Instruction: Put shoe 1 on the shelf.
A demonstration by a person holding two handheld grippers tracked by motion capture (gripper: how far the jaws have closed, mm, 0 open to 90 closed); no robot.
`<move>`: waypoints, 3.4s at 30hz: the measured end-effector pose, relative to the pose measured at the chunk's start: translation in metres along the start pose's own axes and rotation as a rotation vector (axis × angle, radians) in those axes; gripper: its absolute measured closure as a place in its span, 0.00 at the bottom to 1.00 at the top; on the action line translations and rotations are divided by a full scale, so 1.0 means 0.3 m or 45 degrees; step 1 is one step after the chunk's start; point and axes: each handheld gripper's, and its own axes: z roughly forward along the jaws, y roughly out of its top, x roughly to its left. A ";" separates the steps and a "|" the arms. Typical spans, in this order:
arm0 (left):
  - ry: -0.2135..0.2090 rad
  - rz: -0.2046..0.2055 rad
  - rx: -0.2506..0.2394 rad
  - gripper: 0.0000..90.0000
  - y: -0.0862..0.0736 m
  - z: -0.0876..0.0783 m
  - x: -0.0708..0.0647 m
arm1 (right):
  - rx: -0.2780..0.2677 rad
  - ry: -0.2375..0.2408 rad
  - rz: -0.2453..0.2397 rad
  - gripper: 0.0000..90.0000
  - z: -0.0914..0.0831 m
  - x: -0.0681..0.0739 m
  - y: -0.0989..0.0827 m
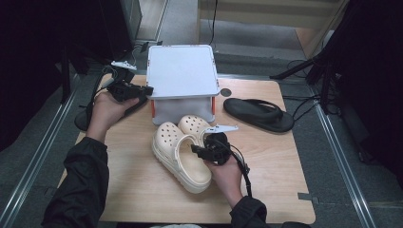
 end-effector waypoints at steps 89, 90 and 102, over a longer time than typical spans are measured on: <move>0.007 -0.005 -0.006 1.00 -0.004 -0.002 -0.002 | -0.061 -0.016 -0.079 0.93 -0.038 -0.020 0.075; 0.006 -0.006 -0.006 1.00 -0.004 -0.001 -0.002 | -0.063 -0.007 -0.084 0.95 -0.038 -0.014 0.057; 0.008 -0.017 -0.006 1.00 -0.004 -0.002 -0.002 | -0.022 0.043 -0.131 1.00 0.002 0.041 -0.097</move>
